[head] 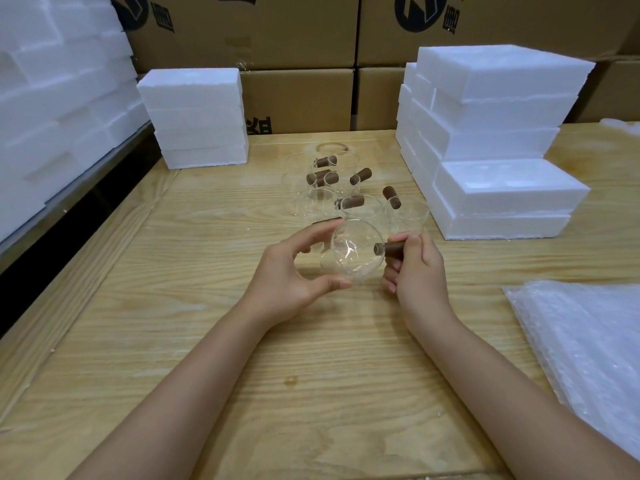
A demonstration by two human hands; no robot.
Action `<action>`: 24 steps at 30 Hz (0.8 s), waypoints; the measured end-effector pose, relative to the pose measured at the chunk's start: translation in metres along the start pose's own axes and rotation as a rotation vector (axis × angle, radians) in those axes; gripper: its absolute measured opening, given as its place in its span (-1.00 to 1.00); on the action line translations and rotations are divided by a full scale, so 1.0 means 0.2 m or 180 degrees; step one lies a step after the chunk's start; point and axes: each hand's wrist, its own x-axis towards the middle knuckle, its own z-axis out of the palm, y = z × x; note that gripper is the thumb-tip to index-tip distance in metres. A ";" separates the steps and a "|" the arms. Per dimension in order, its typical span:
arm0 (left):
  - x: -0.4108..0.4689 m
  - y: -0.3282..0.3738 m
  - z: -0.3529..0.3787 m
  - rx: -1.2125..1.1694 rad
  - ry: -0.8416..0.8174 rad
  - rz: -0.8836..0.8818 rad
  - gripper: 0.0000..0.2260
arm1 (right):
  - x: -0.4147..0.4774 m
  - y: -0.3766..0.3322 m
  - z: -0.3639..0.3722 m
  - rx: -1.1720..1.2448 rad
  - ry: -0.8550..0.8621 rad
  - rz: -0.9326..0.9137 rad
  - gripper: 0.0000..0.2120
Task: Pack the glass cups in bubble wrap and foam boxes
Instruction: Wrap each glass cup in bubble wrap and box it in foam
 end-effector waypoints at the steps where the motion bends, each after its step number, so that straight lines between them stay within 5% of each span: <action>1: 0.00 0.00 0.00 0.0018 -0.0009 -0.0034 -0.37 | 0.00 0.00 0.00 -0.0022 0.0006 0.0076 -0.71; 6: 0.00 0.00 0.00 -0.0059 -0.0026 -0.0227 -0.40 | 0.02 0.02 -0.01 -0.0172 0.0011 0.0160 -0.67; 15: -0.01 -0.04 0.02 -0.0560 -0.0275 -0.0632 -0.43 | -0.02 0.00 -0.02 -0.0669 0.0020 -0.0699 -0.74; 24: -0.01 -0.06 0.03 -0.0073 0.0071 -0.0103 -0.38 | -0.06 -0.02 -0.01 -0.0942 -0.0080 -0.1346 -0.80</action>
